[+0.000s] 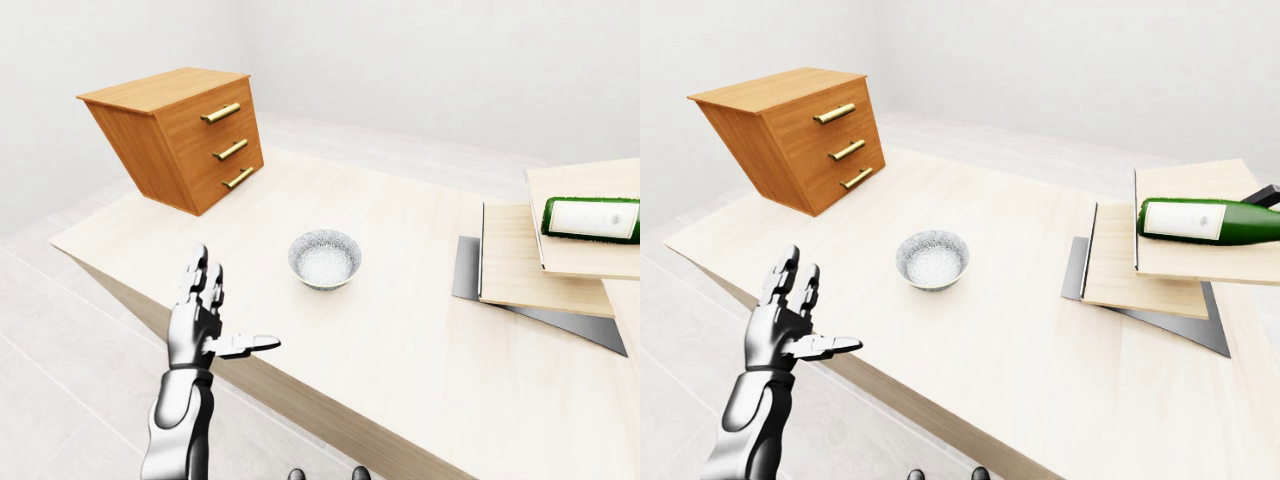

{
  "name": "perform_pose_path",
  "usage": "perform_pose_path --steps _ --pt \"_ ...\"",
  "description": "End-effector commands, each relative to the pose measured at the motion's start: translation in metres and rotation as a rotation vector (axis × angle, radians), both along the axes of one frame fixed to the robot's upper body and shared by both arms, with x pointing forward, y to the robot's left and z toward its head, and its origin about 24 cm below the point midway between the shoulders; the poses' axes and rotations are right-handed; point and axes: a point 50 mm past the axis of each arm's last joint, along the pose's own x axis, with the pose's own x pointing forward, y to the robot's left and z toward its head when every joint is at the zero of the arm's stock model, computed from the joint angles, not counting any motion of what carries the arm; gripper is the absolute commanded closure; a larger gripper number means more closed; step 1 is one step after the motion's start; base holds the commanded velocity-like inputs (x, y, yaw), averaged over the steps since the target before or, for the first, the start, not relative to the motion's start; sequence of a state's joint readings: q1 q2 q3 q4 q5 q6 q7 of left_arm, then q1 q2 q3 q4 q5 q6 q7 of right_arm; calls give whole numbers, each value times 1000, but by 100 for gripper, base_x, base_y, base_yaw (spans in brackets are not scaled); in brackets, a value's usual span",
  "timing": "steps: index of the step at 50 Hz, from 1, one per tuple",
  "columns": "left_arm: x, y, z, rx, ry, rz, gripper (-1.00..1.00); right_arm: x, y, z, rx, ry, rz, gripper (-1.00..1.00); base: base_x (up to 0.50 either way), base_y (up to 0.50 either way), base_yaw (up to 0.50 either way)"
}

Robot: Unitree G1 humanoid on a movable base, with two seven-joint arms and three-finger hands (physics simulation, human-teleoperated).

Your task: Put the wine bottle on the wine rack.

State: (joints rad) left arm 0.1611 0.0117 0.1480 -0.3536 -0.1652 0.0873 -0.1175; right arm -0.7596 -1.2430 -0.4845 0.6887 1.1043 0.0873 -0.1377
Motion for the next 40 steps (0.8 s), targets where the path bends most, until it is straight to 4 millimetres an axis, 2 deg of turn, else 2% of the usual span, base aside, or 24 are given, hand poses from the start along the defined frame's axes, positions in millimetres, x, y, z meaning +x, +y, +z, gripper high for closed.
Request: perform_pose_path --steps 1,20,28,35,37,39,40 --pt "-2 0 6 3 -24 0 -100 -1 25 28 -55 -105 48 -100 0 0 0" --pt "-8 -2 26 16 -109 -2 -100 -6 65 52 -103 -230 157 -100 0 0 0" --pt "-9 0 25 17 -106 -1 -100 -12 88 46 -107 -274 232 -100 0 0 0" --pt "-12 1 35 21 -151 3 -100 -24 109 45 -115 -309 285 -100 0 0 0" --pt "-14 1 37 22 -158 2 -100 -27 117 44 -170 -293 273 -100 0 0 0" --pt "-15 1 38 23 -165 3 -100 -31 119 41 -124 -316 302 -100 0 0 0" --pt "-15 1 39 24 -168 3 -100 -33 125 42 -169 -305 286 -100 0 0 0"
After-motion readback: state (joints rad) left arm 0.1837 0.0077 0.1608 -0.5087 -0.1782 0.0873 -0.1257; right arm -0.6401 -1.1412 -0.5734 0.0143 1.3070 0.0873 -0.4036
